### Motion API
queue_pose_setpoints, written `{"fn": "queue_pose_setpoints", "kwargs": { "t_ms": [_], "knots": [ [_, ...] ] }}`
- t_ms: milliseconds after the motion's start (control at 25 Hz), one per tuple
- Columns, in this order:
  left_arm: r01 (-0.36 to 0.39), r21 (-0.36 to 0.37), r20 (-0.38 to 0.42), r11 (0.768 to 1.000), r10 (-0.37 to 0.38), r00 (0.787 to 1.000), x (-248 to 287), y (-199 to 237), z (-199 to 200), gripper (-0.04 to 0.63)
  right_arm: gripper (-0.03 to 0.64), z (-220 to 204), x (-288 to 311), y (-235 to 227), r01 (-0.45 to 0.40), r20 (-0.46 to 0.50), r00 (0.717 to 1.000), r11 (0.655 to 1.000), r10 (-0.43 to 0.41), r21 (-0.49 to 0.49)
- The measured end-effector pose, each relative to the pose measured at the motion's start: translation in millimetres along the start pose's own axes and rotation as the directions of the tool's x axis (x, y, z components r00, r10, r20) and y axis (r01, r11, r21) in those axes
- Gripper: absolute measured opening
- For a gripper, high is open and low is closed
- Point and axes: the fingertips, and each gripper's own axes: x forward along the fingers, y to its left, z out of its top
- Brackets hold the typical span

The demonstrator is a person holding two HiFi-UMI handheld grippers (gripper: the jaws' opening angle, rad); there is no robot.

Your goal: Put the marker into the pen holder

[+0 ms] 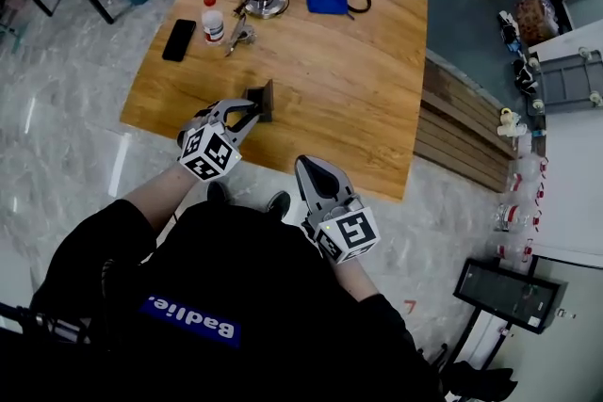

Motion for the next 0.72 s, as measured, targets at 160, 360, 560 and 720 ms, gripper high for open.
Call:
{"fn": "queue_pose_setpoints", "kwargs": {
  "t_ms": [160,360,560,720],
  "knots": [
    [-0.008,0.01,-0.05,1.0,0.009,0.999,20,-2,-22,0.067,0.006,-5,-12,-21,0.021,-0.009,1.0,1.0,-0.021,0.02],
    [-0.013,0.026,-0.07,1.0,0.014,0.997,36,-3,-37,0.067,0.005,-12,-17,-34,0.016,-0.027,1.0,1.0,-0.015,0.025],
    [-0.013,0.024,-0.073,1.0,0.015,0.997,51,-1,-47,0.068,0.006,-22,-19,-45,0.028,-0.055,0.998,0.999,-0.026,0.045],
    [-0.018,0.002,-0.094,1.0,0.018,0.995,61,2,-57,0.068,0.006,-29,-19,-53,0.037,-0.077,0.997,0.997,-0.032,0.064]
  ]
}}
